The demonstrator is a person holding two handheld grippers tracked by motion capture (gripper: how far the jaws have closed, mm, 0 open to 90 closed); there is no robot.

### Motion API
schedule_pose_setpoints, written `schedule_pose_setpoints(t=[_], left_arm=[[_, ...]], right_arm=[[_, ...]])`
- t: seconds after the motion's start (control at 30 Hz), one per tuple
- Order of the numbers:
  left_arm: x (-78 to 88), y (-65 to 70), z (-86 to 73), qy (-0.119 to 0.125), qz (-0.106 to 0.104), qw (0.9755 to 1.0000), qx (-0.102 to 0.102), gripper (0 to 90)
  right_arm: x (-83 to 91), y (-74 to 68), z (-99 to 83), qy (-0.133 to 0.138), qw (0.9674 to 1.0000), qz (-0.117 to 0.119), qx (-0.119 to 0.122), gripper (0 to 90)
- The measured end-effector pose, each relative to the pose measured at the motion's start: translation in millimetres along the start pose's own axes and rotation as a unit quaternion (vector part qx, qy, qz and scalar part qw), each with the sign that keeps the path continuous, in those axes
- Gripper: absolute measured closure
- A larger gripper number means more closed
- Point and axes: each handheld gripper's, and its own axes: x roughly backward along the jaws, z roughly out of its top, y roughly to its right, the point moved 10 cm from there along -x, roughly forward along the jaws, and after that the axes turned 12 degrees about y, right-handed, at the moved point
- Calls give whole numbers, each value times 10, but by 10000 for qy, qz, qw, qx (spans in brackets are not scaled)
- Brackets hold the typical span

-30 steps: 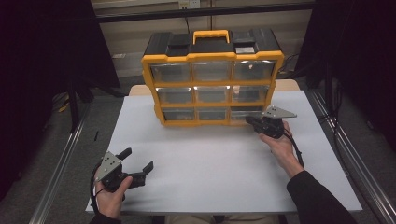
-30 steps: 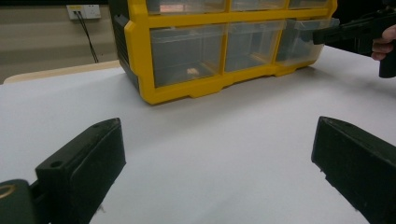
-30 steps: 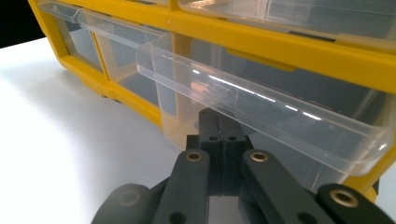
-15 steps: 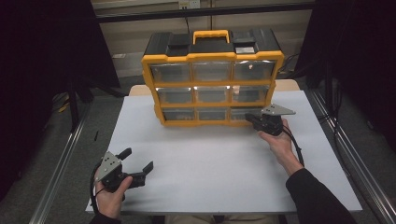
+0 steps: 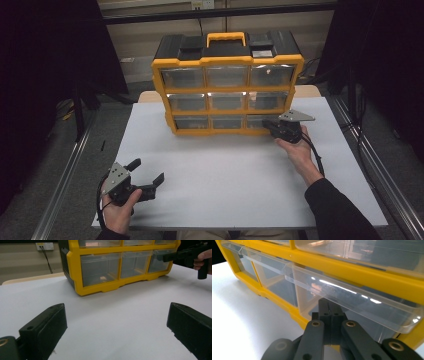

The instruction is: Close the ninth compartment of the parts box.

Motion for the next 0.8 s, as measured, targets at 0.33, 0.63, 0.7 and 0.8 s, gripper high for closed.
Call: schedule_pose_setpoints(t=[0.33,0.63,0.7,0.8], left_arm=[[-13,0,3,8,-6,10000,10,26],[-15,-16,0,-2,19,10000,-12,26],[-27,-5,2,-1,4,10000,14,26],[-24,5,-4,-10,-4,10000,37,26]], right_arm=[[-56,18,11,26,10000,17,-7,900],[-83,31,8,40,10000,14,-42,900],[-85,35,1,29,10000,18,-52,900],[-92,43,-1,40,10000,11,-6,900]])
